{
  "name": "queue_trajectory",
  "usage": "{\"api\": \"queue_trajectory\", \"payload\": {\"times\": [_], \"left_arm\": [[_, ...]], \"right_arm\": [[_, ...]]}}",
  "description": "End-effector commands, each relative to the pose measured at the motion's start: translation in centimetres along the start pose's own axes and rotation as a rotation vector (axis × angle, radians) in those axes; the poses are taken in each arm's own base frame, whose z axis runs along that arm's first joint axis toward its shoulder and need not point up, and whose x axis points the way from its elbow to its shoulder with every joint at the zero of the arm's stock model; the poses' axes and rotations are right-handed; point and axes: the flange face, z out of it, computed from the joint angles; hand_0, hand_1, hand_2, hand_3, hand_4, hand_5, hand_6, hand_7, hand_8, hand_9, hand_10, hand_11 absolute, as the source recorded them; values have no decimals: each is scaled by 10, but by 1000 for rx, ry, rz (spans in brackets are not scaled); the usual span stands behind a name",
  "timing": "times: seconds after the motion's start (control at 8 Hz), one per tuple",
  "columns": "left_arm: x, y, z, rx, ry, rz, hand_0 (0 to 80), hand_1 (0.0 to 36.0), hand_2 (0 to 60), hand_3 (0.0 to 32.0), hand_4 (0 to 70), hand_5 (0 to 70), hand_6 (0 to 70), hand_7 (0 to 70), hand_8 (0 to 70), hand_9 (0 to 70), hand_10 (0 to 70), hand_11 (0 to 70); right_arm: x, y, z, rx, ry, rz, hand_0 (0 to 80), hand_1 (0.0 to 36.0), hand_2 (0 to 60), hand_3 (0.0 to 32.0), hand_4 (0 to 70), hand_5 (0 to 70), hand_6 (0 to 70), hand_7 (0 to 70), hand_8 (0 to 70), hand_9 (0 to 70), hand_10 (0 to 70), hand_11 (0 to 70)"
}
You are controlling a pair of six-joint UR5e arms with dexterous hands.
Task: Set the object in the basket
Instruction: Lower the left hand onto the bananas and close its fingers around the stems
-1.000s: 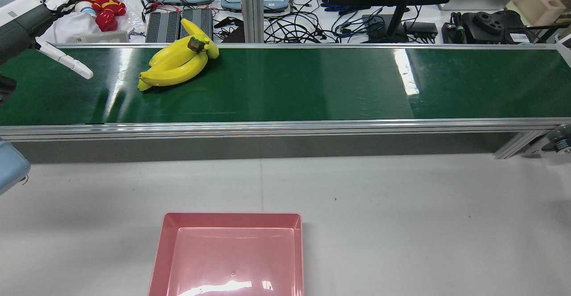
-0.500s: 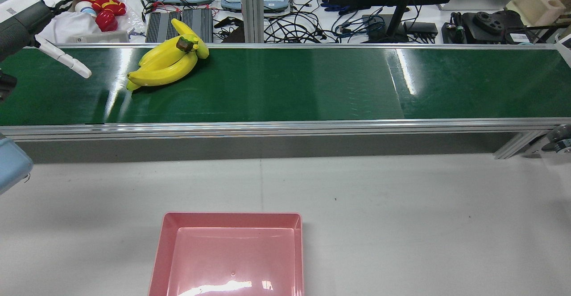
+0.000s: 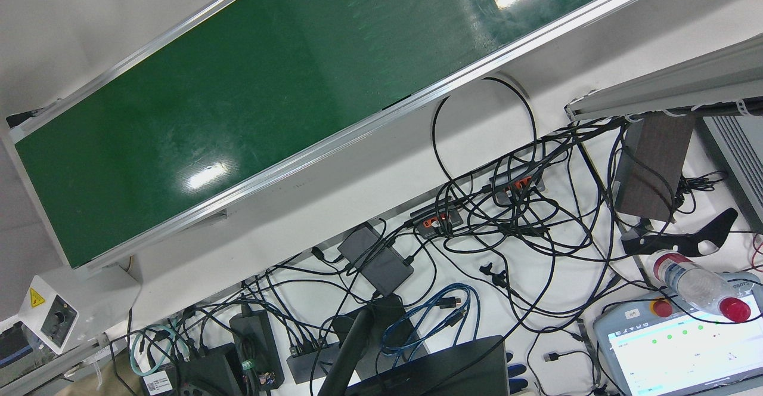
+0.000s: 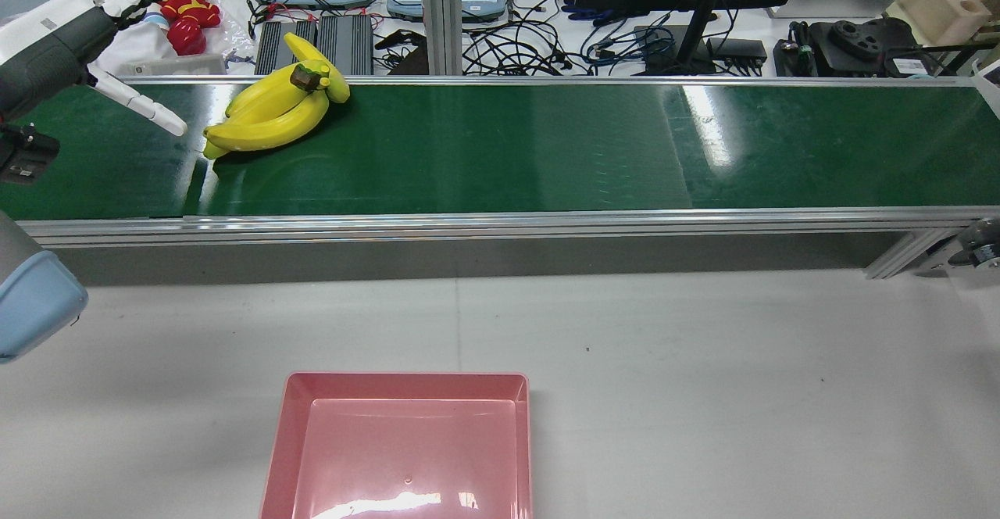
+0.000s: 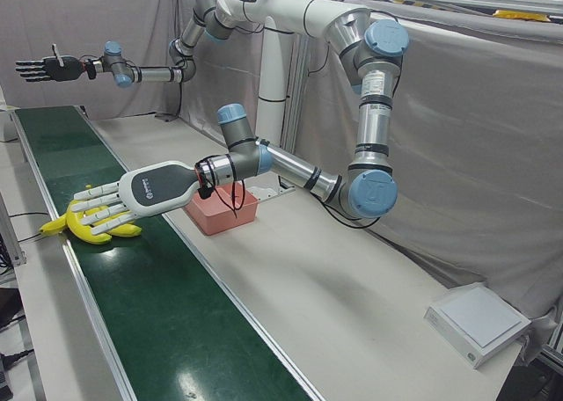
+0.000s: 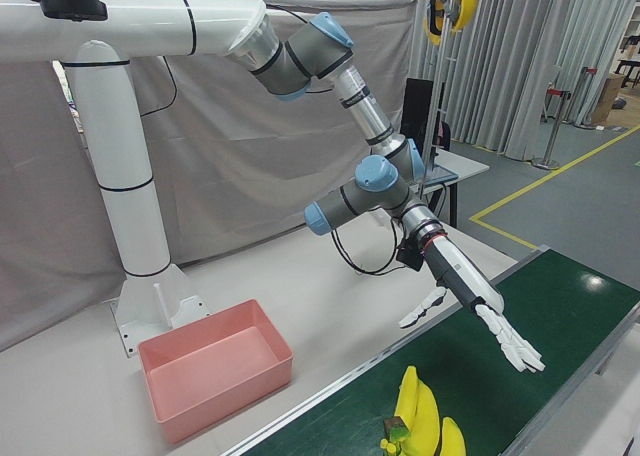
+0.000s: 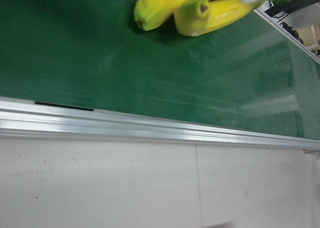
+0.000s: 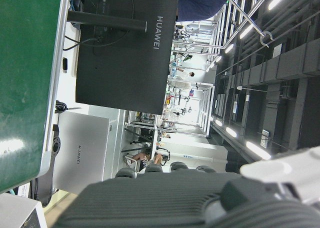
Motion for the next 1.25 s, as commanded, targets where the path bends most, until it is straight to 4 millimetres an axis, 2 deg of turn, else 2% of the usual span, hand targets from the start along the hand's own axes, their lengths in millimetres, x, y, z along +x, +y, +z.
{"api": "queue_trajectory", "payload": {"times": [0.0,0.12,0.38,0.62,1.0,1.12], "left_arm": [[-5,25,2,12,8,-1,668,186,0,36,67,75,0,21,57,65,0,3],[-13,26,5,26,3,3,683,193,0,26,74,90,0,23,57,66,0,7],[-24,28,18,40,-9,9,685,197,0,28,76,92,0,23,60,69,0,12],[-35,40,44,42,-26,15,662,196,0,30,70,83,0,22,61,69,0,14],[-57,30,60,55,-43,24,652,196,0,32,69,88,0,22,60,72,0,19],[-59,29,62,54,-42,24,655,195,0,30,73,92,0,23,62,72,0,17]], "right_arm": [[0,0,0,0,0,1,0,0,0,0,0,0,0,0,0,0,0,0],[0,0,0,0,0,-1,0,0,0,0,0,0,0,0,0,0,0,0],[0,0,0,0,0,-1,0,0,0,0,0,0,0,0,0,0,0,0],[0,0,0,0,0,-1,0,0,0,0,0,0,0,0,0,0,0,0],[0,0,0,0,0,1,0,0,0,0,0,0,0,0,0,0,0,0],[0,0,0,0,0,-1,0,0,0,0,0,0,0,0,0,0,0,0]]}}
